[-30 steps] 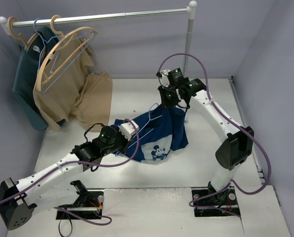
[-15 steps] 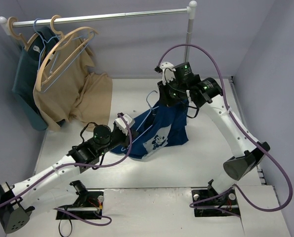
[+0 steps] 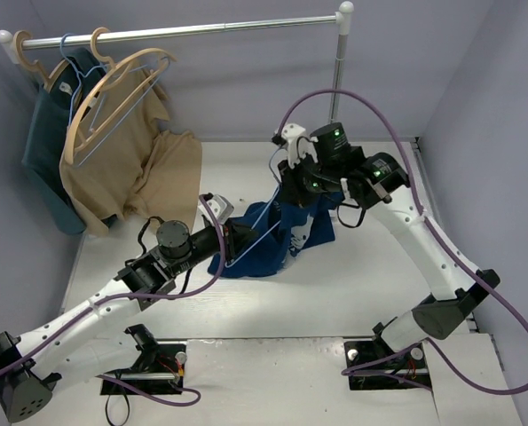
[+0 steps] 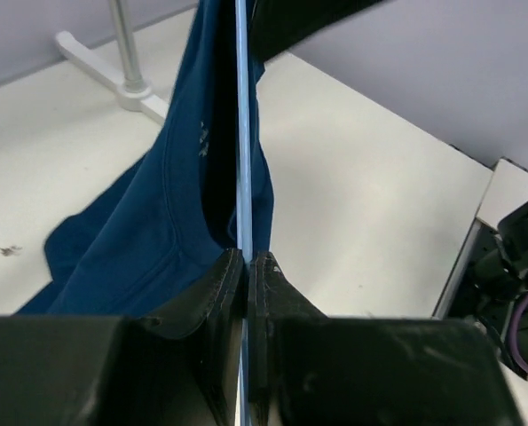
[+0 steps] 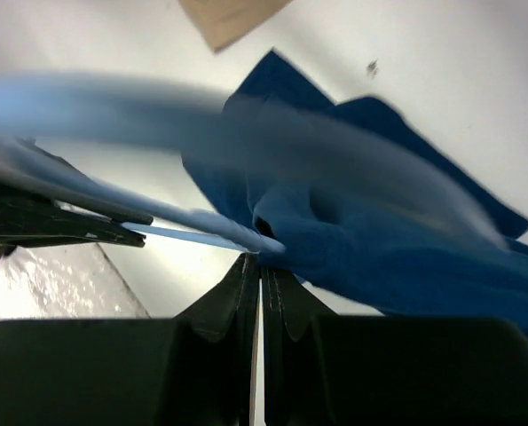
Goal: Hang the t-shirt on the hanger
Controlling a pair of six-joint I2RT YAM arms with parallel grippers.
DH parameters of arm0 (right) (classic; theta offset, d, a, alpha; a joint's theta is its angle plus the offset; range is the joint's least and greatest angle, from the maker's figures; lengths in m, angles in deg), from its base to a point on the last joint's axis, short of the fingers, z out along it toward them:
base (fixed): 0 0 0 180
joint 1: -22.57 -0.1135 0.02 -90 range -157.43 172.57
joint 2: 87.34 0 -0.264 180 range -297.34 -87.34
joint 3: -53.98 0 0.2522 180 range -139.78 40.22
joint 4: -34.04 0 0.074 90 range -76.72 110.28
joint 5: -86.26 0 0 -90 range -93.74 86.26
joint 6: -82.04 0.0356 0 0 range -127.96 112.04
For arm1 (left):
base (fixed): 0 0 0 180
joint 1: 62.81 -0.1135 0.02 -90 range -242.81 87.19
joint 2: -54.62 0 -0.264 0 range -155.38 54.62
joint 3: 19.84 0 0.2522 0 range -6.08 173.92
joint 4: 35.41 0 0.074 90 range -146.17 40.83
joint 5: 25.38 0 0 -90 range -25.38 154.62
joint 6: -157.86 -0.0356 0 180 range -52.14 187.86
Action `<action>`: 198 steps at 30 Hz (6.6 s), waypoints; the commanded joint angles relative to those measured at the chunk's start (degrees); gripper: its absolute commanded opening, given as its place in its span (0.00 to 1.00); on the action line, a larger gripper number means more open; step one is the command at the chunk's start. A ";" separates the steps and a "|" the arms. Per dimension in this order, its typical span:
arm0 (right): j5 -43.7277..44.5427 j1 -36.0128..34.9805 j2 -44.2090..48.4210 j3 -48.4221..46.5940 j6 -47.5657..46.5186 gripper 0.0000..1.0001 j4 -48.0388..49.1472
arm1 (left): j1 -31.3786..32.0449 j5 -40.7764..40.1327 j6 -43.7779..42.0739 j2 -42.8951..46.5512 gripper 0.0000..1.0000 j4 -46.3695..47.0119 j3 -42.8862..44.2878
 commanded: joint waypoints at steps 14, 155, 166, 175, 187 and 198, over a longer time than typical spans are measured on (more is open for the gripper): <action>-1.41 -4.27 2.01 9.59 -0.01 0.12 7.67 | -0.21 4.24 9.40 -1.65 0.00 18.12 -6.99; 15.48 9.79 20.56 39.64 -32.53 0.00 44.14 | 16.32 -51.14 24.60 -38.03 0.58 -0.59 24.47; 14.25 9.79 20.91 40.44 -31.83 0.00 44.14 | 16.23 -52.80 24.52 -43.57 0.50 -4.37 28.33; 14.07 9.88 21.09 40.35 -32.09 0.00 44.14 | 15.17 -55.09 28.12 -45.59 0.36 -12.72 27.99; 13.81 9.88 21.96 40.52 -32.36 0.00 41.77 | 8.59 -53.60 29.53 -39.97 0.10 -13.69 22.89; 16.35 10.05 23.11 41.23 -34.55 0.00 39.84 | 3.67 -48.86 28.82 -32.94 0.00 -12.19 17.97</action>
